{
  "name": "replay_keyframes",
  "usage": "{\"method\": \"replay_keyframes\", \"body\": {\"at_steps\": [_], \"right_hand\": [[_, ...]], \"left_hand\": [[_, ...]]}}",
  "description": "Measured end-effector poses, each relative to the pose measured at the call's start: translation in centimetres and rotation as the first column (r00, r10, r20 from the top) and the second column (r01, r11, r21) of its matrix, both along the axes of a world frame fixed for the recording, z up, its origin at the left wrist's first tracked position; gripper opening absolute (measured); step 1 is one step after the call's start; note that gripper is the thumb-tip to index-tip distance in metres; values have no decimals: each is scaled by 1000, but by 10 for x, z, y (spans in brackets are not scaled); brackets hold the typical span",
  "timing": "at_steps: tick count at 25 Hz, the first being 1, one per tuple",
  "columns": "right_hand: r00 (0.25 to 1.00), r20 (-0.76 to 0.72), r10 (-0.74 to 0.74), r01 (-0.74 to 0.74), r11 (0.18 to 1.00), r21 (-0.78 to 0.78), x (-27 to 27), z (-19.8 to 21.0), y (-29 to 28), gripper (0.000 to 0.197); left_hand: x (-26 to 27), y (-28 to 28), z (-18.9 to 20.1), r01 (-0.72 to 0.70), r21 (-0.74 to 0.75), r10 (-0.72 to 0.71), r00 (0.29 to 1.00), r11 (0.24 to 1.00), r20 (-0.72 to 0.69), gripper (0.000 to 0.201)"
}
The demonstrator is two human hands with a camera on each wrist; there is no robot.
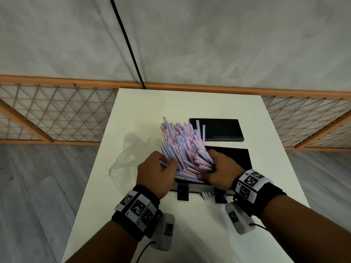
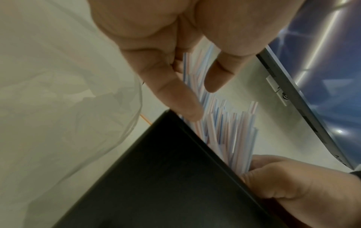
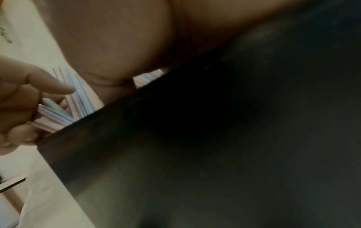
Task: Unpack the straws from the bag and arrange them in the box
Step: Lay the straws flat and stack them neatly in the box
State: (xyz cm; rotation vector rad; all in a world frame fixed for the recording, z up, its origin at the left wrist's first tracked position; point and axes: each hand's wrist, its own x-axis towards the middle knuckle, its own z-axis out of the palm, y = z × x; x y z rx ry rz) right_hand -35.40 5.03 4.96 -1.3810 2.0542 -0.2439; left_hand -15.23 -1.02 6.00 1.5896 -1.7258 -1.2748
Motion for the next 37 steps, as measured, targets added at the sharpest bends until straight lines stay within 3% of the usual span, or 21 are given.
{"method": "replay_keyframes", "body": {"at_steps": [4,7,9,11,15,18,25,28,30,32,34,37], "right_hand": [[999,29,-24,27,994,-110,10,4,-2,41],[999,-21,27,-31,961,-274,13,14,-1,29],[998,-46,46,-58,945,-323,9,14,-4,34],[997,-72,18,-37,962,-272,3,7,-2,40],[970,-130,-203,157,941,-299,-15,-3,15,50],[939,-197,-283,218,930,-296,-21,5,30,57],[998,-64,-6,-5,986,-168,-12,-5,45,33],[994,2,113,-111,977,-180,-6,-8,43,33],[982,-48,182,-188,966,-179,-2,-8,38,36],[972,-92,215,-228,962,-152,2,-5,34,37],[971,-13,237,-237,965,-110,4,-2,30,31],[968,-13,252,-252,967,-34,5,1,27,33]], "left_hand": [[-3,-2,5,76,-26,-77,997,997,-17,29],[-5,2,10,4,13,-3,996,1000,-85,27],[-5,6,11,-2,42,7,994,999,-112,24],[-3,10,8,37,45,-33,996,998,-86,22],[0,10,3,60,48,-57,997,997,-56,16],[2,7,-4,40,78,-37,999,996,-32,19],[-3,5,-4,-15,100,19,999,995,-43,40],[-3,6,2,27,102,-20,998,994,-67,35],[-3,9,5,73,90,-68,996,993,-58,32],[-4,11,4,115,66,-113,993,991,-38,34],[-4,12,5,133,64,-131,991,989,-28,36],[-6,12,5,75,147,-63,995,986,-82,36]]}}
